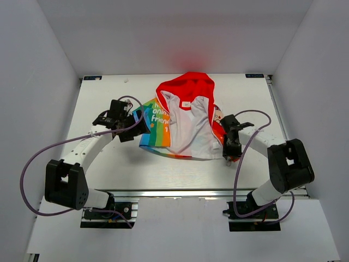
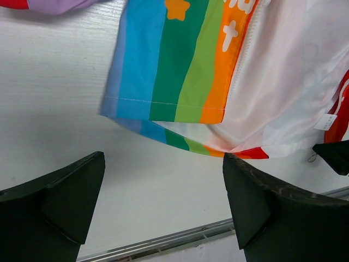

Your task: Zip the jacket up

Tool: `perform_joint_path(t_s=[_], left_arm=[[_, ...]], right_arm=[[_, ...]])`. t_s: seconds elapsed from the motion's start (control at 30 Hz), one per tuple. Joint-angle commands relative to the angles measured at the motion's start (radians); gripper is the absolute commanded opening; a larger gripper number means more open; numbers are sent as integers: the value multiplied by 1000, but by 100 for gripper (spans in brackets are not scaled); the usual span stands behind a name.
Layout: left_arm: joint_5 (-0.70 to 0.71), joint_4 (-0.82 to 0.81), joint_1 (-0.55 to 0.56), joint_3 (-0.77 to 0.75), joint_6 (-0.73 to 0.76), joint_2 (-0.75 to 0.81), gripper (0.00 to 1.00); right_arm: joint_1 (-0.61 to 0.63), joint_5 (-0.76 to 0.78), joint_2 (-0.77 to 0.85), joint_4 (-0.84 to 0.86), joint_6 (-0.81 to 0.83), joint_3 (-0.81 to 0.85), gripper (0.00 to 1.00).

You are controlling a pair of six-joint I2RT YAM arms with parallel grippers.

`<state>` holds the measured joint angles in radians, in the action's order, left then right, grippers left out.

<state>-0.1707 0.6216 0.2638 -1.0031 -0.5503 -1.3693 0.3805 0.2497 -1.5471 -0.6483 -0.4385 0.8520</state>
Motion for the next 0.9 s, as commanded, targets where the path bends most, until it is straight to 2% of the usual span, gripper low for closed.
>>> perform_joint_path(t_s=[0.0, 0.1, 0.13, 0.2, 0.3, 0.47, 0.67, 0.73, 0.87], left_arm=[[16, 4, 0, -14, -2, 0, 98], [22, 16, 2, -28, -2, -10, 98], [22, 18, 0, -29, -2, -10, 98], [25, 20, 0, -35, -2, -5, 98], [14, 18, 0, -38, 0, 2, 98], [5, 12, 0, -31, -3, 13, 98], [-12, 9, 0, 1, -3, 45, 98], [-13, 10, 0, 8, -3, 59, 98], [-16, 16, 0, 30, -8, 95, 98]], right_arm=[[-28, -12, -34, 67, 3, -57, 39], [-32, -55, -33, 84, 14, -79, 22], [-34, -78, -25, 85, 21, -85, 12], [-32, -96, 16, 84, 27, -96, 0], [-32, -144, 109, 56, 61, -93, 0], [-34, -197, 290, -8, 115, 7, 0], [-19, -421, 386, -36, 173, 131, 0], [17, -486, 393, -21, 188, 153, 0], [193, -504, 387, -14, 152, 156, 0]])
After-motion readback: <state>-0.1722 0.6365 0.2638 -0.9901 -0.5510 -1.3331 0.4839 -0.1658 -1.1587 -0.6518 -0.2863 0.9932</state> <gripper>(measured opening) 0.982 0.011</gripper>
